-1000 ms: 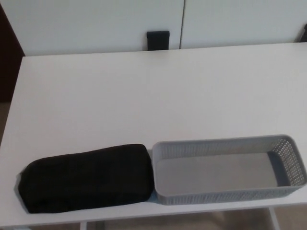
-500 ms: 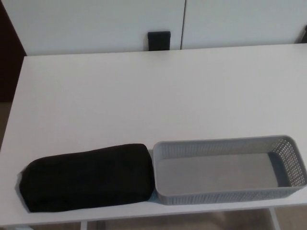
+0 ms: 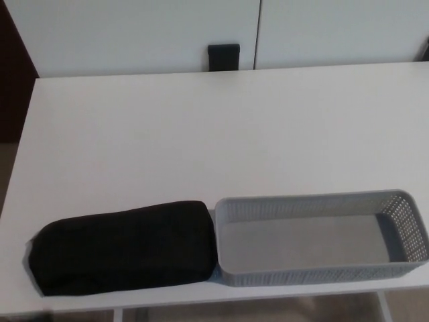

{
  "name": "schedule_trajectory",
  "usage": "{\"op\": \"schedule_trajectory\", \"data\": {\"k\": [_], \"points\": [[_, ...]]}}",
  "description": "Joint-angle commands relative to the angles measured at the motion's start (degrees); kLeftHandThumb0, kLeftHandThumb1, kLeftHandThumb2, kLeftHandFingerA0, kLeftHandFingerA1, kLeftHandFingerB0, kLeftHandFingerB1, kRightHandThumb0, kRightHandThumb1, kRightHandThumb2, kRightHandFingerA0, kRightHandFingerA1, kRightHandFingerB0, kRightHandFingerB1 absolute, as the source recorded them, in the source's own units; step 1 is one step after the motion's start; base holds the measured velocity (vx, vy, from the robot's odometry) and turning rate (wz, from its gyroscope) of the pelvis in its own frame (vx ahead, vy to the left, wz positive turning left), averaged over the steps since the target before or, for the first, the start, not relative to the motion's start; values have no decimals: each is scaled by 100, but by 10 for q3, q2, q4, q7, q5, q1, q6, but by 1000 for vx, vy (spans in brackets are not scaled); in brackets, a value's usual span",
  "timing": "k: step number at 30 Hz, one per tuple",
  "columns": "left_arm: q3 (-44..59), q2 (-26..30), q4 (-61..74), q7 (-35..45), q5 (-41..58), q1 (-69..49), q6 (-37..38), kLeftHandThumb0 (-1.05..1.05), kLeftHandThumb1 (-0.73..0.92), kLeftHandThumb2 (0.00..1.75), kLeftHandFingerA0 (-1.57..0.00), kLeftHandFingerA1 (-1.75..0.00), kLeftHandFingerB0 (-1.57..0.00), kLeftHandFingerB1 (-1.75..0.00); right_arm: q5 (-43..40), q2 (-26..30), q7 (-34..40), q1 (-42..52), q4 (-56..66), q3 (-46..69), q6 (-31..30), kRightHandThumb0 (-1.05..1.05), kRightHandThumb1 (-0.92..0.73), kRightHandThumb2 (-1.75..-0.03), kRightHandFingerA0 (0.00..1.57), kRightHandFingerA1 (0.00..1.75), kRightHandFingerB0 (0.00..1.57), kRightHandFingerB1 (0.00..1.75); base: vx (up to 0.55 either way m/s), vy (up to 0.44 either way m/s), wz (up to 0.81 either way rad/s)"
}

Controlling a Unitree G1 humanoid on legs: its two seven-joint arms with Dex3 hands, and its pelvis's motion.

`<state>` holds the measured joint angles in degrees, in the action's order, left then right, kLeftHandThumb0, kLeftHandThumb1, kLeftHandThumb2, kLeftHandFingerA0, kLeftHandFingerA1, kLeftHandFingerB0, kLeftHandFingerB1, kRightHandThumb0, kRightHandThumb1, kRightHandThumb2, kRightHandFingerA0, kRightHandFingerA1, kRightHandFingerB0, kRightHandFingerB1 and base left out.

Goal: The robot walk towards a table in front and pick up a black pencil case on the left hand side and put the pencil case into a small container on the right hand side

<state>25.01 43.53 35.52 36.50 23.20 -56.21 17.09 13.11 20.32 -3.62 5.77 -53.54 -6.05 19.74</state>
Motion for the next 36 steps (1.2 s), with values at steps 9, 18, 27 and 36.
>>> {"op": "schedule_trajectory", "data": {"k": [9, 18, 27, 36], "points": [[-61, 37, 145, -142, 26, 438, -87, -25, 39, 55, -14, -31, -15, -29, -7, 8, -3, -1, -6, 8, -2, -39, -61, -59, 67, 44, 55, 39, 0, 0, 0], [-227, 49, 40, -87, -191, 550, -173, -31, 27, 67, 0, -28, -1, -26, -10, 9, -1, -14, -13, 13, -2, -39, -61, -59, 63, 43, 56, 39, -91, -18, 1], [-406, 24, -118, -81, -372, 612, -247, -39, 29, 63, 0, -11, -4, -15, -13, 7, -1, -12, -6, 16, -9, -38, -61, -59, 62, 42, 57, 39, -22, -5, 0], [-457, 15, -183, -96, -407, 619, -303, -47, 32, 63, 0, 0, 0, 0, -12, 6, -1, -24, -25, 15, -4, -39, -62, -59, 61, 41, 57, 39, 0, 0, 0]]}}
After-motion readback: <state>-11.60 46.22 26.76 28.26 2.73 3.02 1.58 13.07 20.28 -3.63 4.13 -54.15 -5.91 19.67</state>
